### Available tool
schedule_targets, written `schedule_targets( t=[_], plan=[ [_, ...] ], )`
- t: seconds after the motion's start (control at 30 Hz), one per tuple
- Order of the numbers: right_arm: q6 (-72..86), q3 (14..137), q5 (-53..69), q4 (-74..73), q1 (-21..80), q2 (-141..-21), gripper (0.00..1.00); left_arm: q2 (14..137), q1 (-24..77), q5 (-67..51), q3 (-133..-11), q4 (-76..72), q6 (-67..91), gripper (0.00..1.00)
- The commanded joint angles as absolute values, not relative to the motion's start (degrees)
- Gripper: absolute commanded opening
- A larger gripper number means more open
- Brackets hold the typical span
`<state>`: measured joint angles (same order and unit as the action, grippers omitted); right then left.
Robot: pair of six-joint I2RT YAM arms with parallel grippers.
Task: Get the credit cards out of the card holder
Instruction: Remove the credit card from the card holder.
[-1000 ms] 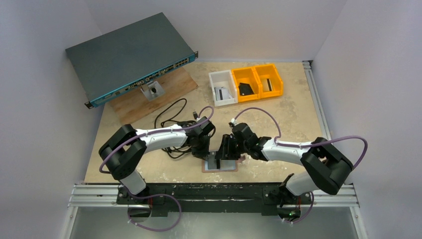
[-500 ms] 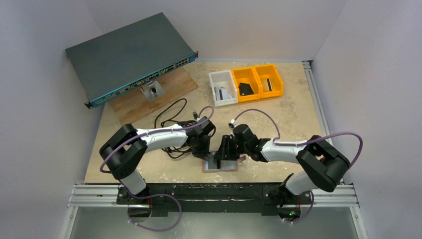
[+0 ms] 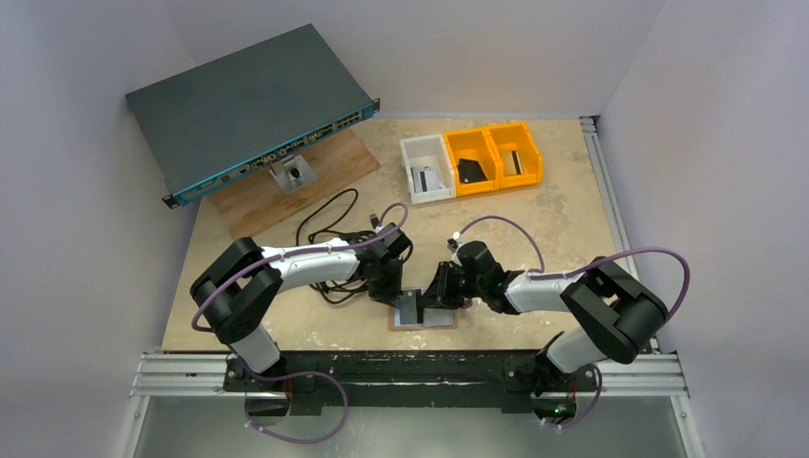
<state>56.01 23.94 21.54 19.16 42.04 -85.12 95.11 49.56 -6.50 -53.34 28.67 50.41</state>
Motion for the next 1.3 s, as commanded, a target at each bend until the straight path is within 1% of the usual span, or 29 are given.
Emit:
schedule_targets(
  t=[0.0,0.1,0.47,0.67,0.7,0.73,0.77,0.83,0.87,0.93,1.03,1.1,1.27],
  plan=[
    [57.01,22.9,23.28,22.18,41.83,-84.77,0.07,97.25,49.75,-3.77,-51.08,28.01,50.79,0.0],
    [56.96,22.62,23.29,22.34,41.67,-84.32,0.0,97.21,49.75,-3.61,-51.14,28.48,50.76,0.0],
    [54.33,20.25,21.63,17.71,38.34,-79.58,0.0,97.38,49.7,-2.02,-51.32,30.78,50.55,0.0],
    [54.38,19.48,22.51,18.92,38.17,-80.0,0.0,97.47,49.66,-2.1,-51.42,30.77,50.46,0.0],
    [54.37,19.47,23.03,19.68,38.16,-80.42,0.02,97.55,49.67,-2.17,-51.55,30.6,50.46,0.0],
    [54.33,19.57,23.52,20.52,38.18,-80.89,0.09,97.62,49.66,-2.19,-51.64,30.62,50.45,0.0],
    [54.4,19.71,23.75,21.08,38.15,-81.3,0.18,97.71,49.68,-2.32,-51.69,30.57,50.41,0.0],
    [54.78,19.86,23.77,22.14,38.18,-81.98,0.28,97.82,49.74,-2.5,-51.83,30.49,50.36,0.0],
    [54.98,19.86,24.0,22.78,38.21,-82.25,0.3,97.89,49.75,-2.54,-51.94,30.47,50.34,0.0],
    [55.18,19.95,24.57,23.59,38.17,-83.08,0.31,97.99,49.75,-2.7,-52.13,30.5,50.23,0.0],
    [55.55,19.93,25.05,24.79,38.2,-84.19,0.27,97.93,49.75,-2.73,-52.5,30.64,50.1,0.0],
    [55.7,20.11,25.25,25.16,38.18,-84.75,0.21,97.93,49.75,-2.75,-52.73,30.75,49.97,0.0],
    [55.49,20.33,25.0,23.73,38.15,-83.94,0.0,97.92,49.75,-2.31,-53.25,31.88,49.93,0.0]
  ],
)
